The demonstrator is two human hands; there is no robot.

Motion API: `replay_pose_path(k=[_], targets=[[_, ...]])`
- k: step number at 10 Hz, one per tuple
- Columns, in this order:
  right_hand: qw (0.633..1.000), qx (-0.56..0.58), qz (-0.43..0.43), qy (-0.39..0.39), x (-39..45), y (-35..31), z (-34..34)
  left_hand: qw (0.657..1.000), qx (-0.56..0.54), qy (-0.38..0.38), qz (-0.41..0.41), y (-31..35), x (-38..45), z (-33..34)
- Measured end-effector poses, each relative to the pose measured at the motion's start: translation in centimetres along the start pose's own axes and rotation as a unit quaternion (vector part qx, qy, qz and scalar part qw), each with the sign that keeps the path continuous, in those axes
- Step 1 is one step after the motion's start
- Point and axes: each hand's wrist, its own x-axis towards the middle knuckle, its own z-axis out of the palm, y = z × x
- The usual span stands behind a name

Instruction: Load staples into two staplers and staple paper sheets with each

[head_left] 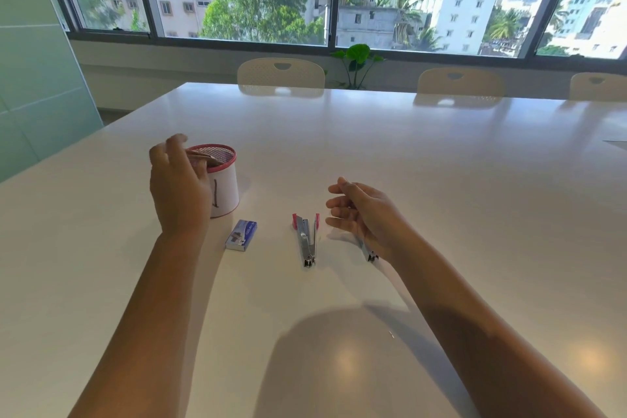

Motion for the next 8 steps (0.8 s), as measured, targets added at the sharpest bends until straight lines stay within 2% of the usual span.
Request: replay_pose_path(k=[1,3,4,5,6,7,8], targets=[[1.0,-0.001,0.003,-0.003,0.0,0.0,-0.1,1.0,-0.001,0.021,-0.019,0.5,-0.2,-0.3],[1.0,0.009,0.005,-0.005,0.4,0.3,-0.2,0.998,0.05,-0.002,0.031,-0.1,-0.3,0.6],[1.0,-0.006,-0.007,-0.002,0.5,0.4,-0.3,0.999,0.029,-0.006,0.04,0.1,-0.4,0.8],[0.985,-0.134,-0.096,0.057,0.8,0.4,-0.7,0.998,0.005,0.003,0.069,1.7,-1.3,0.8],[0.879,-0.408,-0.207,0.131,1.3,0.7,-2.2,0.987,-0.015,-0.018,0.16,3.7,-3.1,1.6],[0.81,-0.505,-0.255,0.156,1.3,1.3,-3.4,0.98,-0.036,-0.042,0.193,5.2,-4.4,2.1],[0.782,-0.509,-0.288,0.215,1.2,1.5,-4.1,0.979,-0.023,-0.06,0.194,6.0,-5.6,2.8]])
